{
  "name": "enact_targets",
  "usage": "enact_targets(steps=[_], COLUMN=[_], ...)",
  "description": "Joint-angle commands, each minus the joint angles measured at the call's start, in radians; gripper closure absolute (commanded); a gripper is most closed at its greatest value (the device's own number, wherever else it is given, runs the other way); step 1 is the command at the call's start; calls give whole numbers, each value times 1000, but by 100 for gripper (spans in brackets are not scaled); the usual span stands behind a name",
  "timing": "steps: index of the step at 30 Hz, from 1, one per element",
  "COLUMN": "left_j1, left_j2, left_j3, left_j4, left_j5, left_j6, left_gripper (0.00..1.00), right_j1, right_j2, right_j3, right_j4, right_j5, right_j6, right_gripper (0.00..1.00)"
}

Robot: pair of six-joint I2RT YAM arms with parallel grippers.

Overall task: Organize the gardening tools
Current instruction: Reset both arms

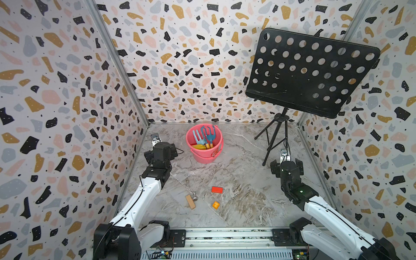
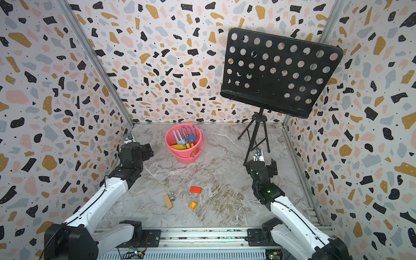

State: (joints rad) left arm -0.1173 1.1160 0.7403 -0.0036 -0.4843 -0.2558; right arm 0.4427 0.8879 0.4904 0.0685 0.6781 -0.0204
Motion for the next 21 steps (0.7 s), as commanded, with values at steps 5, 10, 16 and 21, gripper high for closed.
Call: enact_targets(steps=[5, 10, 16, 21], left_j1=[15, 24, 41, 64], left_j2=[-38, -33, 12, 62], left_j3=[-112, -177, -231, -282], left_j4=[146, 252, 366, 514], left_j5=[5, 85, 166, 266], left_j6=[29, 73, 109, 108], left_gripper=[1, 1, 1, 1], right_j1=[-48, -131, -220, -298], right_j2=[68, 95, 90, 132], right_j3=[-47, -91, -124, -150], right_j4=[163, 224, 293, 406], right_j5=[-55, -141, -253, -354], right_j6=[-50, -48, -42, -10], right_gripper=[0, 0, 0, 0])
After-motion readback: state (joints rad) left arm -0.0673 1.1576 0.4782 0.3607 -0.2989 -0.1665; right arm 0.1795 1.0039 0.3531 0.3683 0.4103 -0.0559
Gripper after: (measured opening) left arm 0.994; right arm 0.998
